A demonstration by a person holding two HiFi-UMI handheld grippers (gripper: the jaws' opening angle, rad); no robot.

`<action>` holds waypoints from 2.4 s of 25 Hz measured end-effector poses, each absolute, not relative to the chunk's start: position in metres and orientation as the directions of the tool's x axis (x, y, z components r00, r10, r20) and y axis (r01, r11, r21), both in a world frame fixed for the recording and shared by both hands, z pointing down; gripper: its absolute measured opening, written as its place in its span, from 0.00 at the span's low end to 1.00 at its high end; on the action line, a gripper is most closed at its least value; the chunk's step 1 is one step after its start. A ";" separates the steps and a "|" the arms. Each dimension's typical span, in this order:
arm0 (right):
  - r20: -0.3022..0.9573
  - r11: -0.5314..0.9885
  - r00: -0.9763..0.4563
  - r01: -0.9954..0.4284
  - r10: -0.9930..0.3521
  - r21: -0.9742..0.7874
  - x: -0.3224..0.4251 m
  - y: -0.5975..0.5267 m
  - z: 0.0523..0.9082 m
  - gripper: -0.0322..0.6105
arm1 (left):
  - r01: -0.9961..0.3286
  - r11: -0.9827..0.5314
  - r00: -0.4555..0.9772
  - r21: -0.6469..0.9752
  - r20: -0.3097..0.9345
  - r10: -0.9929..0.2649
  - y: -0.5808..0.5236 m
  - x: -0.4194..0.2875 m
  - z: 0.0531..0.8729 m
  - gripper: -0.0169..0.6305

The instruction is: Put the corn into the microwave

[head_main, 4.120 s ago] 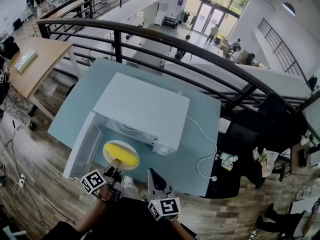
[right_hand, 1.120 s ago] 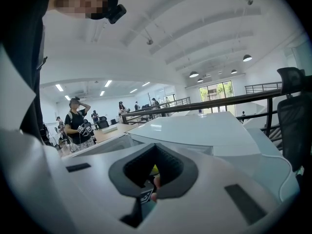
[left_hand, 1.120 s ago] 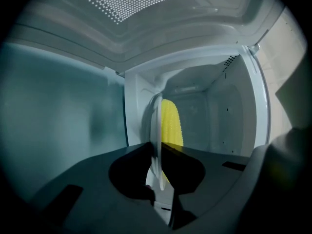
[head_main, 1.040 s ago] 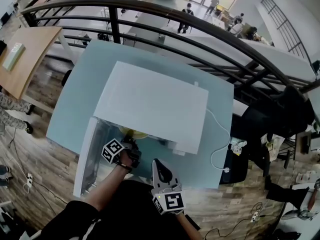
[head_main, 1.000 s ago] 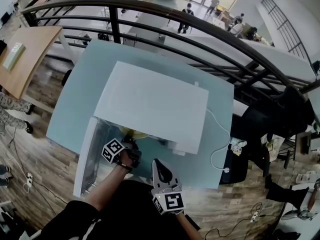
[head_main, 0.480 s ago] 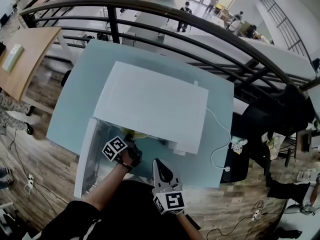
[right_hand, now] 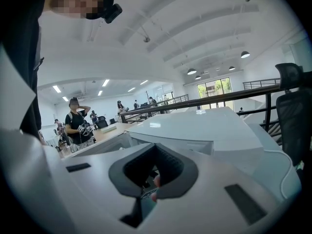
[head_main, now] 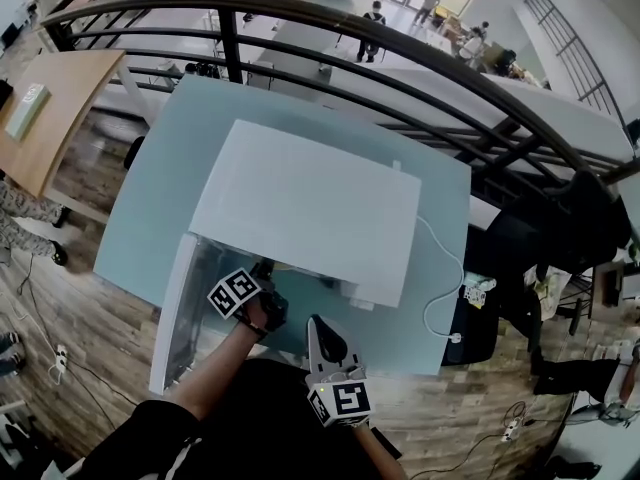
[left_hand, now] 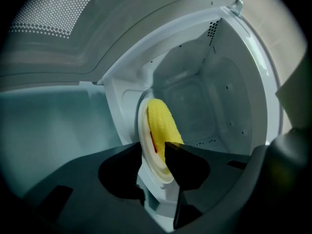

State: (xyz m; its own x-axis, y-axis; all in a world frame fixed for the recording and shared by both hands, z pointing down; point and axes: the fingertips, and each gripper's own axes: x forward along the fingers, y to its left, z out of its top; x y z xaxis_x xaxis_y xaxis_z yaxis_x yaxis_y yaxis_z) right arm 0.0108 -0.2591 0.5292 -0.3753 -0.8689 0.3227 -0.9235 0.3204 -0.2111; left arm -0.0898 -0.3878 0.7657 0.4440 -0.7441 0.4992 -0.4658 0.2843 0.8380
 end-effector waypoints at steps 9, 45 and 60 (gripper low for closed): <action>0.320 0.322 -0.377 -0.923 -0.869 -0.211 0.010 -0.257 0.529 0.06 | -0.486 0.248 0.460 0.838 0.487 -0.743 -0.379 -0.089 0.763 0.28; 0.328 0.288 -0.349 -0.932 -0.878 -0.221 0.022 -0.246 0.535 0.06 | -0.573 0.232 0.430 0.786 0.530 -0.731 -0.377 -0.087 0.768 0.10; 0.312 0.306 -0.373 -0.920 -0.874 -0.243 0.019 -0.236 0.539 0.06 | -0.649 0.079 0.485 0.757 0.491 -0.723 -0.341 -0.078 0.747 0.03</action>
State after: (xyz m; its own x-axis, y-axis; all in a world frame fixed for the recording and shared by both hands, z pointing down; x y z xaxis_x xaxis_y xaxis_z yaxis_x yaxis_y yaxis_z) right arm 0.0187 -0.2357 0.5389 -0.3731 -0.8737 0.3122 -0.9204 0.3063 -0.2430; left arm -0.0777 -0.3412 0.7475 0.4853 -0.7232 0.4913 -0.6487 0.0789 0.7569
